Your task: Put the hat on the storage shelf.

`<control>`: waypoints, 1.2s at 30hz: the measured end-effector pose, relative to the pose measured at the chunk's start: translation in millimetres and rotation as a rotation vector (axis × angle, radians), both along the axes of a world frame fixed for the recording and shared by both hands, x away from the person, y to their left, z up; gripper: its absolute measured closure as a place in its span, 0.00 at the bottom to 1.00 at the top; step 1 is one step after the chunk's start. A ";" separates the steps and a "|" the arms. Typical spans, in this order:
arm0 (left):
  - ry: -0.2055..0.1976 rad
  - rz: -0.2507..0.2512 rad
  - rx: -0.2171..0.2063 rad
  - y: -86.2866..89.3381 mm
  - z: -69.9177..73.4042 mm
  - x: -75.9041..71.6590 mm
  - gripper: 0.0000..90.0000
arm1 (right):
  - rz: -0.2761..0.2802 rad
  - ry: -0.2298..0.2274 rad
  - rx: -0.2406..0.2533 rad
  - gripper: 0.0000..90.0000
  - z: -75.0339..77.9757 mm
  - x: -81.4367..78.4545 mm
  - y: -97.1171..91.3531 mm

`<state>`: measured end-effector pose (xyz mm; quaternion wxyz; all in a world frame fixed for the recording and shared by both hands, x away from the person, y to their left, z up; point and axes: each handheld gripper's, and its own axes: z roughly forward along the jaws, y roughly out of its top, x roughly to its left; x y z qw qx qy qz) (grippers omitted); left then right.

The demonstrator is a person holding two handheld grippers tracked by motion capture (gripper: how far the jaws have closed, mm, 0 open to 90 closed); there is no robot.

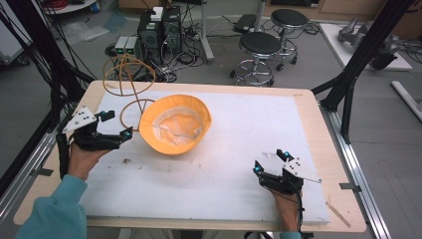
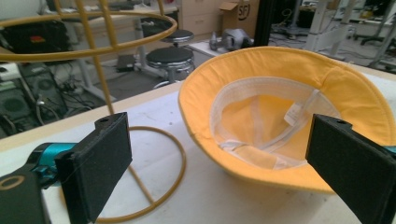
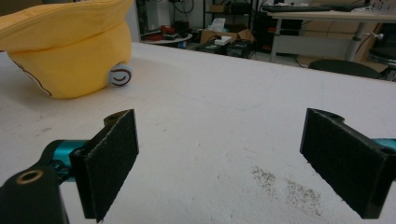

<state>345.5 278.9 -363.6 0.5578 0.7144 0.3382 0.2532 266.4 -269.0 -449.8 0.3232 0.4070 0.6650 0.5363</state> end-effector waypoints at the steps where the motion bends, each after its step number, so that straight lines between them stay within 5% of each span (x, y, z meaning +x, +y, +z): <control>1: 0.000 0.000 0.000 0.0 0.0 0.0 0.08 | -0.001 0.001 0.001 0.12 0.0 -0.1 0.0; 11: 0.137 -0.019 0.045 -16.9 -4.0 36.7 0.08 | -0.003 0.005 0.006 0.12 0.0 0.2 -0.6; 18: 0.208 -0.045 0.040 -22.4 -10.1 45.5 0.08 | 0.002 0.004 0.006 0.12 0.0 0.4 -0.6; 23: 0.269 -0.032 0.086 -27.1 -15.7 48.6 0.09 | 0.000 0.006 0.007 0.12 0.1 0.5 -0.7; 36: 0.391 -0.063 0.134 -36.4 -23.1 50.4 0.43 | -0.013 0.004 0.016 0.12 0.0 -0.2 -1.5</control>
